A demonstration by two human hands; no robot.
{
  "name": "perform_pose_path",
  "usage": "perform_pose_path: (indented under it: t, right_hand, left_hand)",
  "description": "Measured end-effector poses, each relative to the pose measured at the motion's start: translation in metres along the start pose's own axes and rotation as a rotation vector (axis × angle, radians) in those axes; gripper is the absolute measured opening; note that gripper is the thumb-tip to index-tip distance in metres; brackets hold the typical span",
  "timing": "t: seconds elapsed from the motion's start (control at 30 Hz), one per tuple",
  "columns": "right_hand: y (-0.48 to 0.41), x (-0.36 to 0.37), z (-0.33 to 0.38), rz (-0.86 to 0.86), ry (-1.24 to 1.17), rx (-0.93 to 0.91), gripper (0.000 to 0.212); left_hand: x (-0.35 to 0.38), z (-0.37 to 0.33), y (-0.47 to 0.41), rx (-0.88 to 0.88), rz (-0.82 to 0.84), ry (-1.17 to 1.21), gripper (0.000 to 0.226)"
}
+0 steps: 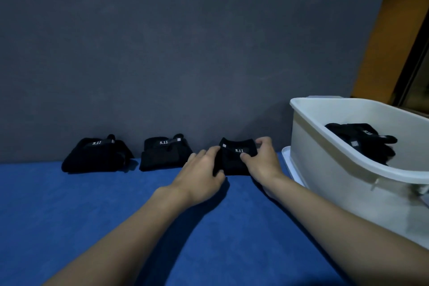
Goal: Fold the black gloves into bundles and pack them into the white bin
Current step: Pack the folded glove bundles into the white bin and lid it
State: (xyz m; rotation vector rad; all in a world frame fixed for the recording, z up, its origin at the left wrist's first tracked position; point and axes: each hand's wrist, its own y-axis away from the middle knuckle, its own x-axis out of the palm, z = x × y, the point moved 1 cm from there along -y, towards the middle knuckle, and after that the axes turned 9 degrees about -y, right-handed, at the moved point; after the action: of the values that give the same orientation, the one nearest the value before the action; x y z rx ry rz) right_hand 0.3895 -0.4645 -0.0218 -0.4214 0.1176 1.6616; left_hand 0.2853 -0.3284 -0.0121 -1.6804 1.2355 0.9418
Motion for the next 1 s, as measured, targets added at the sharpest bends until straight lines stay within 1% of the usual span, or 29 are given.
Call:
perform_pose_path:
  t: [0.07, 0.13, 0.2, 0.27, 0.33, 0.43, 0.47, 0.53, 0.57, 0.63, 0.73, 0.77, 0.87, 0.93, 1.0]
  right_hand:
    - [0.008, -0.004, 0.000, 0.018, -0.097, -0.009, 0.037]
    - [0.018, -0.009, -0.002, 0.020, -0.140, -0.027, 0.037]
    - [0.030, -0.014, -0.002, 0.019, -0.178, -0.065, 0.038]
    - [0.044, -0.020, 0.000, 0.022, -0.227, -0.108, 0.039]
    - [0.058, -0.028, 0.002, 0.026, -0.264, -0.152, 0.042]
    - [0.078, -0.038, 0.009, 0.036, -0.280, -0.250, 0.048]
    - [0.083, -0.042, 0.011, 0.035, -0.283, -0.283, 0.049]
    - [0.093, -0.047, 0.018, 0.028, -0.307, -0.335, 0.049]
    - [0.097, -0.051, 0.023, 0.024, -0.331, -0.360, 0.049]
    - [0.106, -0.058, 0.030, 0.014, -0.386, -0.393, 0.048]
    - [0.119, -0.069, 0.038, 0.014, -0.447, -0.435, 0.051]
    - [0.123, -0.072, 0.041, 0.014, -0.463, -0.451, 0.051]
    - [0.131, -0.082, 0.048, 0.019, -0.502, -0.490, 0.050]
    - [0.136, -0.087, 0.050, 0.034, -0.507, -0.497, 0.049]
    - [0.139, -0.093, 0.050, 0.070, -0.504, -0.498, 0.048]
  left_hand:
    - [0.000, -0.002, 0.001, -0.042, -0.018, 0.064, 0.053]
    - [-0.001, -0.006, 0.003, -0.080, -0.042, 0.037, 0.044]
    - [-0.003, -0.013, 0.007, -0.104, -0.058, -0.027, 0.047]
    - [-0.002, -0.017, 0.012, -0.125, -0.062, -0.010, 0.049]
    - [-0.003, -0.019, 0.016, -0.151, -0.069, 0.110, 0.047]
    - [-0.009, -0.026, 0.025, -0.190, -0.081, 0.345, 0.061]
    - [-0.011, -0.029, 0.029, -0.196, -0.061, 0.447, 0.061]
    - [-0.020, -0.037, 0.037, -0.197, -0.015, 0.633, 0.054]
    - [-0.025, -0.040, 0.041, -0.190, -0.015, 0.688, 0.051]
    - [-0.036, -0.042, 0.048, -0.168, -0.035, 0.745, 0.051]
    - [-0.049, -0.045, 0.059, -0.147, -0.051, 0.728, 0.070]
    - [-0.053, -0.047, 0.063, -0.143, -0.042, 0.724, 0.073]
    - [-0.062, -0.053, 0.074, -0.126, -0.017, 0.758, 0.073]
    - [-0.066, -0.056, 0.077, -0.114, -0.059, 0.812, 0.070]
    - [-0.071, -0.060, 0.081, -0.084, -0.122, 0.863, 0.060]
